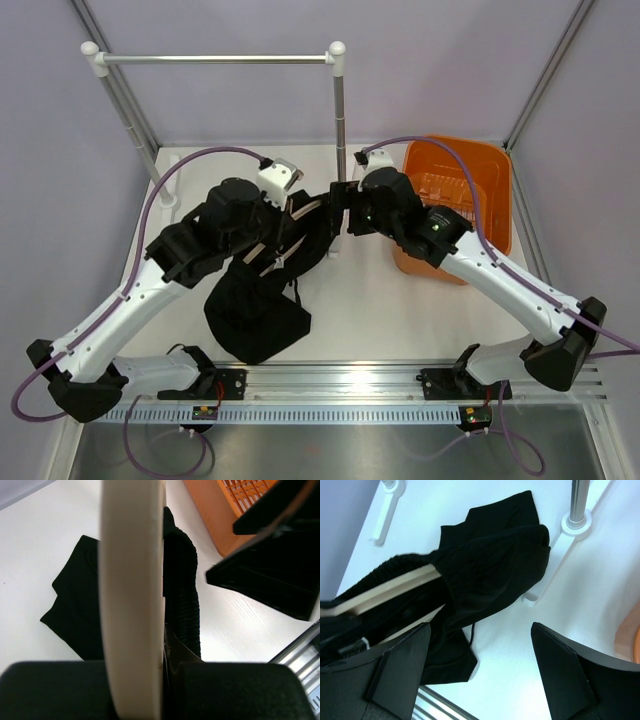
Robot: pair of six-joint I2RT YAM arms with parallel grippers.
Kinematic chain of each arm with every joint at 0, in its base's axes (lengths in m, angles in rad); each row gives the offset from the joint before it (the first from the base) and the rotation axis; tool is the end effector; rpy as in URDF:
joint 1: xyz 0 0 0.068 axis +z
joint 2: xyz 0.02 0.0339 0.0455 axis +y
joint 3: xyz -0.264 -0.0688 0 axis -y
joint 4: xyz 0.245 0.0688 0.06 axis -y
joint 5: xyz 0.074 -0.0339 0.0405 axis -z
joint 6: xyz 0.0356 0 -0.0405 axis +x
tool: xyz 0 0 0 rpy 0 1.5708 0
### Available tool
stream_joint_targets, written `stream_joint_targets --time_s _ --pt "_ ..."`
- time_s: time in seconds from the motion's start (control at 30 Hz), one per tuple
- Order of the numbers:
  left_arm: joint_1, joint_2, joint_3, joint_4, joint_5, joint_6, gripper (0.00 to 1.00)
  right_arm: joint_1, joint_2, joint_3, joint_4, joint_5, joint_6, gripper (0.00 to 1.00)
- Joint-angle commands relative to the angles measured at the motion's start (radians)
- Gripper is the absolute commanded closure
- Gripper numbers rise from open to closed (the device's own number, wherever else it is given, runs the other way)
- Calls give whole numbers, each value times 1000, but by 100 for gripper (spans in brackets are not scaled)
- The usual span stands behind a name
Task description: Remove the shorts from the hanger
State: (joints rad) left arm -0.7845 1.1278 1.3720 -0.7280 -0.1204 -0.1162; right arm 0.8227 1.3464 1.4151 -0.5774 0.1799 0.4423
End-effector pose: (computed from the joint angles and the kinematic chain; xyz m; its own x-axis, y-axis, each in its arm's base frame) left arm 0.1636 -0.1572 0.4186 -0.3996 0.2362 -0.8857 0.5837 0.8106 -0.0471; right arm 0.2066 0.2132 0.3945 -0.5626 0.0128 -0.8266 -0.4139 0.8612 0.2951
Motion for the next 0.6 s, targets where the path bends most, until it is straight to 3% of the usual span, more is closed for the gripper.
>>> stream_joint_targets --time_s 0.0,0.23,0.37,0.4,0.57 --pt "-18 -28 3 75 11 -5 100 21 37 77 -21 101 6 10" --pt "-33 -49 -10 61 51 4 100 30 118 137 -41 174 16 16" --pt "-35 -65 -13 52 61 7 100 30 149 160 -58 196 29 40" --pt "-35 -69 -14 53 62 7 100 30 151 163 -59 199 27 54" --pt "-35 -94 -16 45 70 9 100 30 174 189 -88 253 29 91"
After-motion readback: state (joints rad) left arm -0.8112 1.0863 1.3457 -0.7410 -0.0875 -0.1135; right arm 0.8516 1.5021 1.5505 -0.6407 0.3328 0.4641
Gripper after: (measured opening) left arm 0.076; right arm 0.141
